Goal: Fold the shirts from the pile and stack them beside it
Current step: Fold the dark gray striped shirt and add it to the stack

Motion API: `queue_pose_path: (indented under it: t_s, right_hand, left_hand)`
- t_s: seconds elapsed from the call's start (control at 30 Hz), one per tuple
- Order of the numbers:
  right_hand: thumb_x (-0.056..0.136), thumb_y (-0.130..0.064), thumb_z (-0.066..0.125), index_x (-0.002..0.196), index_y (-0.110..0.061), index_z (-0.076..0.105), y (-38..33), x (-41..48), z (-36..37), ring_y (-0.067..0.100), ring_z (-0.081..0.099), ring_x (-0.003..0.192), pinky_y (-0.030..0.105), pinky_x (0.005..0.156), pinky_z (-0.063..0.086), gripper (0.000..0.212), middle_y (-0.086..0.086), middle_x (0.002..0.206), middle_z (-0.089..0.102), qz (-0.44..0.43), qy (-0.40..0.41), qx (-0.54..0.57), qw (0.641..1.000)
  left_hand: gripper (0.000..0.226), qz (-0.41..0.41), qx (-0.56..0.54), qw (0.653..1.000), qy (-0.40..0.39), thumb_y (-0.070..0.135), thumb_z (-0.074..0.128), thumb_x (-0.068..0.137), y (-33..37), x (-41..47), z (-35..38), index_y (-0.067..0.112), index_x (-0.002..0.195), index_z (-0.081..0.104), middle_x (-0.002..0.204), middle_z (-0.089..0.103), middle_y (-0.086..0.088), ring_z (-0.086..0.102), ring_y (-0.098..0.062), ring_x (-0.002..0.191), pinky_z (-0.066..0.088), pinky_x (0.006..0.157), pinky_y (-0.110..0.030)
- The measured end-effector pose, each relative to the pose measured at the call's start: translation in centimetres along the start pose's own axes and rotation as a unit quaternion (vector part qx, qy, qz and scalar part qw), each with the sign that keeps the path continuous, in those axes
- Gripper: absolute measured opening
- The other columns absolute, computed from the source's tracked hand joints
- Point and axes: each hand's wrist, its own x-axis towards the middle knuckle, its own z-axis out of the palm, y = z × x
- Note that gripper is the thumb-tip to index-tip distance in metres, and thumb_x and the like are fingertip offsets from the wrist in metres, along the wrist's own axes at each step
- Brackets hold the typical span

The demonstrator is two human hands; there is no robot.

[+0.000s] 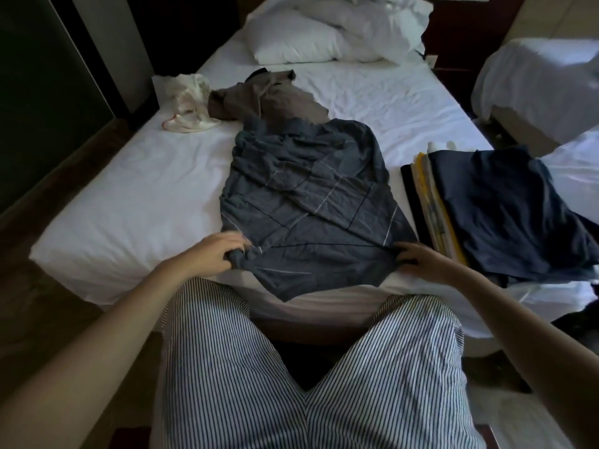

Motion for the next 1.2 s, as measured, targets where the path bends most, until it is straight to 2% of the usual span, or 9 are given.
queue_pose_path:
  t_s: [0.1,0.27,0.5,0.6,0.73,0.83,0.9,0.97,1.2]
  right_hand:
    - [0.094,-0.005,0.051,0.098,-0.004,0.066,-0.2,0.0,0.6,0.032,0.055,0.107,0.03,0.089,0.039,0.016,0.018,0.108,0.062,0.03,0.102,0.181,0.978]
    - [0.098,-0.007,0.044,0.089,-0.008,0.055,-1.1,-0.8,-2.7,0.015,0.052,0.071,0.012,0.06,0.04,0.015,0.005,0.079,0.056,0.002,0.118,0.243,0.963]
    - [0.096,-0.02,0.045,0.096,-0.012,0.06,-2.1,-4.3,-8.1,-0.004,0.055,0.078,0.011,0.068,0.043,0.017,0.004,0.09,0.058,-0.021,-0.117,0.17,0.978]
    - [0.096,-0.01,0.048,0.112,0.0,0.06,-2.1,-4.8,-9.3,0.011,0.057,0.093,0.009,0.074,0.045,0.023,0.012,0.107,0.062,-0.015,-0.135,0.181,0.974]
    - [0.095,-0.014,0.05,0.108,-0.006,0.064,-2.9,-4.0,-11.7,0.005,0.065,0.088,0.018,0.082,0.05,0.021,0.011,0.107,0.067,-0.016,-0.113,0.207,0.972]
    - [0.095,-0.022,0.051,0.105,-0.01,0.066,-3.6,-2.0,-14.0,0.014,0.064,0.097,0.018,0.083,0.049,0.021,0.014,0.114,0.065,-0.01,-0.036,0.214,0.976]
    - [0.091,-0.043,0.054,0.116,-0.005,0.062,-3.9,0.0,-15.4,0.025,0.055,0.113,0.028,0.097,0.042,0.046,0.017,0.123,0.059,-0.007,0.027,0.193,0.981]
    - [0.091,-0.045,0.052,0.119,-0.002,0.061,-4.2,2.3,-16.7,0.032,0.051,0.118,0.037,0.099,0.038,0.052,0.018,0.122,0.058,-0.007,0.062,0.173,0.983]
    - [0.098,-0.022,0.048,0.101,-0.006,0.065,-3.5,11.3,-19.4,0.02,0.053,0.096,0.025,0.079,0.034,0.023,0.006,0.098,0.058,-0.006,0.12,0.166,0.979]
  left_hand:
    - [0.026,-0.076,-0.197,0.977,0.023,-0.006,0.051,0.087,0.6,-0.2,-0.2,0.017,0.094,0.06,0.102,0.062,-0.008,0.056,-0.023,0.099,0.042,0.081,-0.02]
    - [0.023,-0.094,-0.382,0.902,0.178,0.002,0.049,0.096,2.0,-1.4,-3.1,0.021,0.084,0.057,0.08,0.06,0.012,0.054,0.003,0.079,0.04,0.069,-0.007]
    - [0.01,-0.081,-0.303,0.945,-0.09,0.019,0.055,0.094,2.7,-4.0,-8.7,0.011,0.09,0.061,0.09,0.061,0.0,0.057,-0.009,0.091,0.044,0.071,-0.008]
    - [0.073,-0.088,-0.342,0.925,-0.137,0.067,0.079,0.047,3.3,-4.3,-10.6,0.012,0.093,0.062,0.081,0.07,0.012,0.064,0.0,0.082,0.047,0.068,-0.01]
    - [0.097,-0.106,-0.4,0.901,-0.128,0.065,0.086,0.024,3.6,-3.4,-11.9,0.014,0.103,0.063,0.097,0.071,0.005,0.067,-0.004,0.089,0.051,0.069,-0.013]
    - [0.044,-0.135,-0.434,0.889,-0.053,0.037,0.076,0.072,3.0,-1.6,-12.7,0.017,0.107,0.06,0.116,0.063,-0.005,0.063,-0.013,0.101,0.053,0.078,-0.02]
    - [0.012,-0.173,-0.442,0.88,0.017,0.022,0.054,0.093,2.6,-0.2,-13.4,0.022,0.104,0.057,0.114,0.059,-0.002,0.057,-0.016,0.104,0.048,0.086,-0.026]
    - [0.01,-0.195,-0.457,0.866,0.057,0.022,0.049,0.097,1.7,1.5,-14.2,0.024,0.102,0.056,0.111,0.058,0.0,0.056,-0.014,0.1,0.046,0.089,-0.029]
    - [0.008,-0.237,-0.492,0.834,0.082,0.023,0.052,0.096,-1.8,8.5,-16.0,0.02,0.1,0.059,0.105,0.063,-0.001,0.059,-0.016,0.096,0.048,0.077,-0.026]
